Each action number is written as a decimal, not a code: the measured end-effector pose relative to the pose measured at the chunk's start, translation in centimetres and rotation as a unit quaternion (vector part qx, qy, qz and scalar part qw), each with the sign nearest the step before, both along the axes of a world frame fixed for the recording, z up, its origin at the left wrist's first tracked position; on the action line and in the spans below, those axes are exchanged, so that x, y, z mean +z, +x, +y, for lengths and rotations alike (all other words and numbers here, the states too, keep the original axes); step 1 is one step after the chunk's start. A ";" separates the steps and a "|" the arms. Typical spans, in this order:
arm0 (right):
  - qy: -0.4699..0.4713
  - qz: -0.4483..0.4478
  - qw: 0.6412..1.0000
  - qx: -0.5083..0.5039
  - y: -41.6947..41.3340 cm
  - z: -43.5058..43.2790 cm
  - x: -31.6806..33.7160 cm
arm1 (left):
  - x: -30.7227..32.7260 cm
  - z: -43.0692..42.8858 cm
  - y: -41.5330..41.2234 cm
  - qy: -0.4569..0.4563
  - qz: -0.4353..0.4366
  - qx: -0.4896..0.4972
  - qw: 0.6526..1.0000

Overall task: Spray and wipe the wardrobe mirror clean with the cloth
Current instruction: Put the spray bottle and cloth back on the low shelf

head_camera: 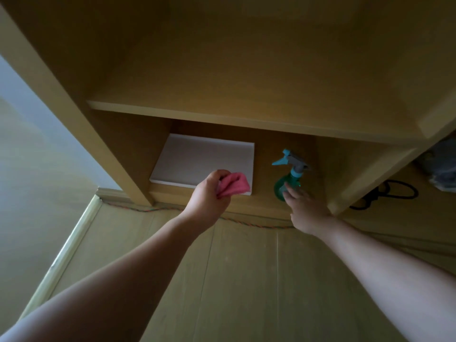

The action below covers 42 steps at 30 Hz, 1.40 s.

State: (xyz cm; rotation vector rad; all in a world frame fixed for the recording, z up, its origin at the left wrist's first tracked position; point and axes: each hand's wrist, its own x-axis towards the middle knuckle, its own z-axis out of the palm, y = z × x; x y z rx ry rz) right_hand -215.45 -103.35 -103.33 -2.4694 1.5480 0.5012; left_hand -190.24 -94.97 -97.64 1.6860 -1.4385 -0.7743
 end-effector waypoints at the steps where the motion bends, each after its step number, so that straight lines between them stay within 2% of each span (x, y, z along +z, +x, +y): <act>1: 0.001 -0.031 0.999 0.009 0.5 0.1 0.6 | 0.0 0.1 0.2 0.000 0.004 0.003 1.000; 3: 0.006 -0.190 0.982 0.022 1.8 0.4 2.3 | 0.1 0.2 0.5 0.001 0.009 0.009 1.000; 5: 0.000 -0.408 0.913 0.025 3.7 1.2 4.7 | 0.3 0.4 0.8 0.005 0.009 0.008 1.000; 6: 0.000 -0.471 0.881 0.045 4.7 1.7 6.0 | 0.4 0.4 0.8 0.008 0.008 0.005 1.000; 8: 0.009 -0.518 0.850 0.092 6.8 2.8 7.8 | 0.6 0.6 0.8 0.011 0.012 -0.003 1.000; 12: 0.000 -0.520 0.849 0.091 9.1 3.9 8.3 | 1.2 1.3 0.8 0.022 0.045 -0.035 0.998; 16: 0.037 -0.560 0.828 0.006 9.2 3.5 8.3 | 1.8 2.1 1.4 0.048 0.156 -0.071 0.984; 19: 0.095 -0.586 0.802 -0.070 9.8 3.3 8.1 | 1.7 2.2 1.9 0.027 0.145 -0.101 0.984; 23: 0.116 -0.593 0.788 -0.121 10.6 2.9 7.5 | 1.2 2.1 2.2 0.027 0.144 -0.088 0.985; 29: 0.131 -0.579 0.794 -0.130 11.3 2.5 6.4 | 0.7 1.9 3.4 0.010 0.040 -0.078 0.996; 34: 0.142 -0.513 0.835 -0.138 12.2 2.3 5.2 | 0.4 1.1 5.1 0.000 -0.017 0.000 1.000; 37: 0.129 -0.456 0.873 -0.116 12.9 3.0 3.9 | 0.1 0.8 5.7 0.034 -0.029 0.008 0.999; 39: 0.084 -0.423 0.893 -0.133 13.2 3.1 3.1 | -0.2 0.7 6.2 0.054 -0.098 0.005 0.994; 42: 0.064 -0.406 0.898 -0.156 13.8 2.7 2.2 | -0.8 0.1 7.2 0.058 -0.212 0.028 0.975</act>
